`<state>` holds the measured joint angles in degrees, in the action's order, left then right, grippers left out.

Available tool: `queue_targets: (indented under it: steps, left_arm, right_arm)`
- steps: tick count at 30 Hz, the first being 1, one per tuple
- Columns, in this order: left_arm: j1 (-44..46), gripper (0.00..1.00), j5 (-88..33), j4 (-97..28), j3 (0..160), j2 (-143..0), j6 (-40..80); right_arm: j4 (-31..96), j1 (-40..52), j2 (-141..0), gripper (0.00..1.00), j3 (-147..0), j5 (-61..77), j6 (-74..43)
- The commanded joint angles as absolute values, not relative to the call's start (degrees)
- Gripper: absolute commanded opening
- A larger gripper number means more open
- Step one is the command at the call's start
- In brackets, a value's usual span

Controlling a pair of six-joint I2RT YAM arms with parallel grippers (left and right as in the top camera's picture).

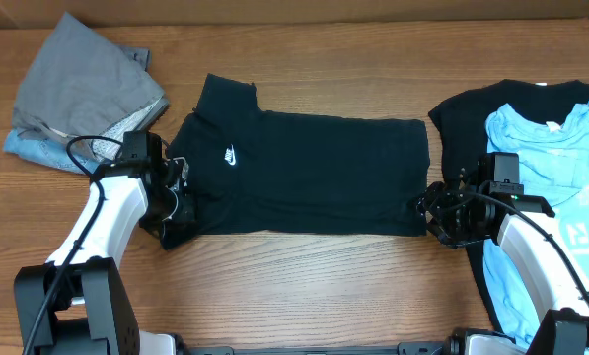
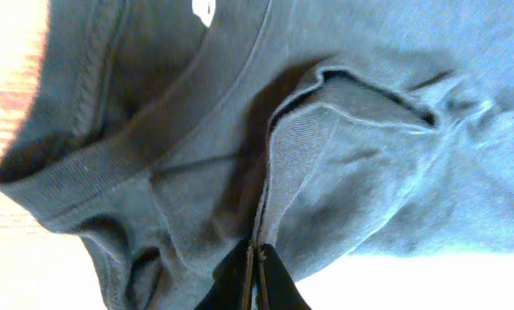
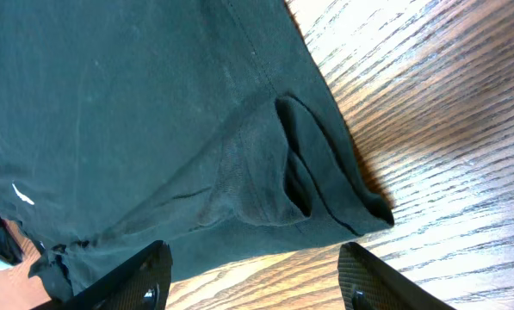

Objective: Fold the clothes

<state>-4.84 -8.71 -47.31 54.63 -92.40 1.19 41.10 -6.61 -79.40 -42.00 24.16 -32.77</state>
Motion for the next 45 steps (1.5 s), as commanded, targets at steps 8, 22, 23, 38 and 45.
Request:
queue_targets:
  steps: [8,22,23,38,45]
  left_arm:
    - [-4.5,0.15,-8.4,-43.5,64.1,-92.6,0.6]
    - [-4.6,0.56,-2.0,-51.1,64.1,-93.0,2.3]
    - [-4.7,0.57,-0.6,-51.9,63.9,-93.0,3.0]
    - [-9.0,0.23,-6.1,-42.6,59.1,-103.5,4.5]
    - [-9.6,0.04,-6.0,-42.9,60.3,-104.5,4.5]
  right_arm:
    - [40.8,-6.5,-78.5,0.66,-43.2,24.1,-32.3]
    - [40.9,-6.5,-78.5,0.68,-43.2,21.4,-29.5]
    - [41.5,-6.5,-78.5,0.68,-43.2,20.6,-29.5]
    - [43.8,-6.4,-81.2,0.56,-39.6,20.0,-30.0]
    - [40.4,-6.4,-84.6,0.44,-38.6,19.8,-30.0]
